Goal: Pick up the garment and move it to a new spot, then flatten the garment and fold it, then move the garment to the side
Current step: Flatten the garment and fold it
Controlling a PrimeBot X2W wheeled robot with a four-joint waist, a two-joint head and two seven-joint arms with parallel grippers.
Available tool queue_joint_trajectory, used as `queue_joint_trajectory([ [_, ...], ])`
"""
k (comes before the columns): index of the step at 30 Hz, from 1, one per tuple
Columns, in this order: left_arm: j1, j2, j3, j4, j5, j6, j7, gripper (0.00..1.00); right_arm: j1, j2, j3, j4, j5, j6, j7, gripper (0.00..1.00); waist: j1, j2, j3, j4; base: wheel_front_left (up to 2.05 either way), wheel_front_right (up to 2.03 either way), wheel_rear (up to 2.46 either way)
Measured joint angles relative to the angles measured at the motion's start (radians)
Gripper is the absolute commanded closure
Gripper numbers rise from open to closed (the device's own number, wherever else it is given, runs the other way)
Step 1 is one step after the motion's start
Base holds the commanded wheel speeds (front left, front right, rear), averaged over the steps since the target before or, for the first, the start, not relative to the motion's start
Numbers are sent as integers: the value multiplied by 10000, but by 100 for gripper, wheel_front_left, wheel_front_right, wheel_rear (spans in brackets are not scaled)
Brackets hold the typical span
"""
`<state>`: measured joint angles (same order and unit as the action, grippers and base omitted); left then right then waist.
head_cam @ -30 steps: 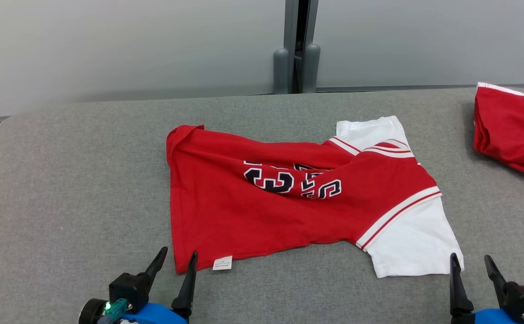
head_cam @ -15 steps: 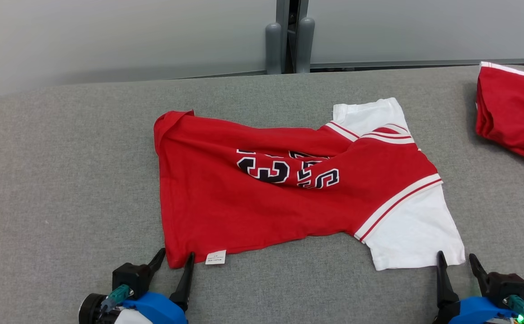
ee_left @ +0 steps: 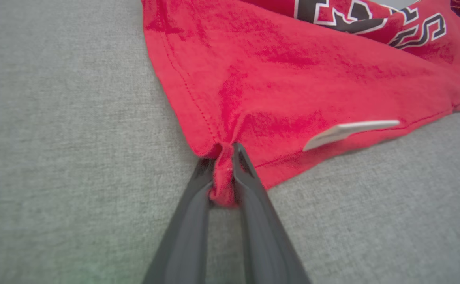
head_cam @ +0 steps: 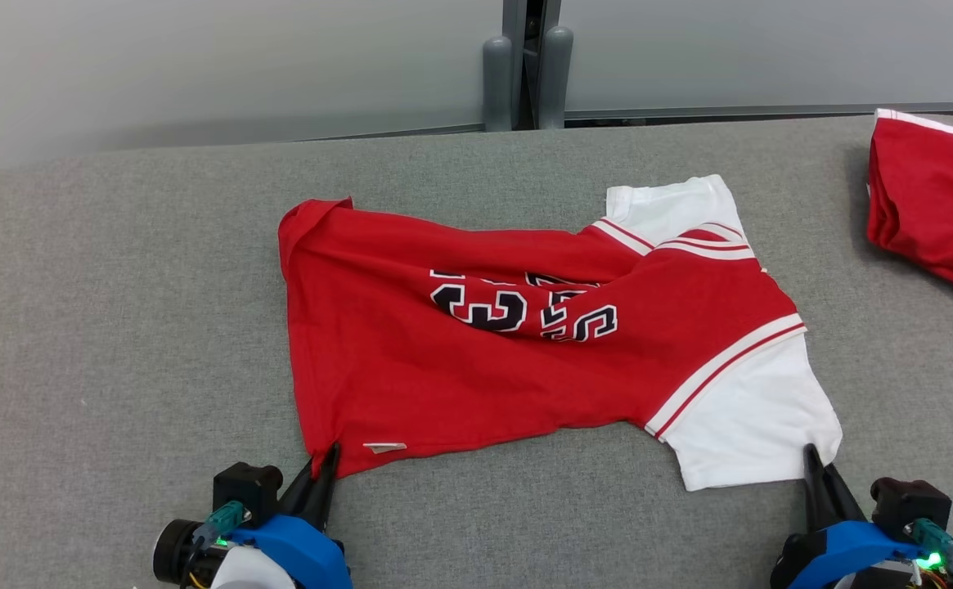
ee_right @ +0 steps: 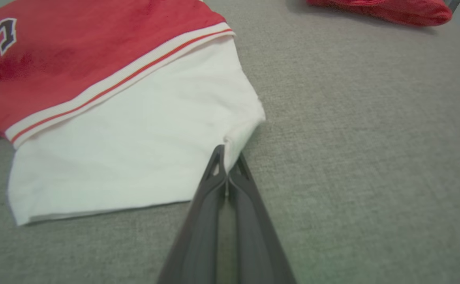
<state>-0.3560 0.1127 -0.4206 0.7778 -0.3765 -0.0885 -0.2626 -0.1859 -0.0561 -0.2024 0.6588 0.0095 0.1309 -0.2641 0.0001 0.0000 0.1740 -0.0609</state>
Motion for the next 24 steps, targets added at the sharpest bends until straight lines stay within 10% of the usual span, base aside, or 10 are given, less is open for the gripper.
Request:
queue_joint_trajectory([
  [13,-669,408,150,-805,123,-115,8,100,-84,-115,221,-2176,610,0,2,100,-1,0,-18,94,0,0,0],
  [24,-5148,1166,54,-1703,497,-305,953,100,-4816,-784,1260,-2807,1066,0,439,100,0,0,1038,26,0,0,0],
])
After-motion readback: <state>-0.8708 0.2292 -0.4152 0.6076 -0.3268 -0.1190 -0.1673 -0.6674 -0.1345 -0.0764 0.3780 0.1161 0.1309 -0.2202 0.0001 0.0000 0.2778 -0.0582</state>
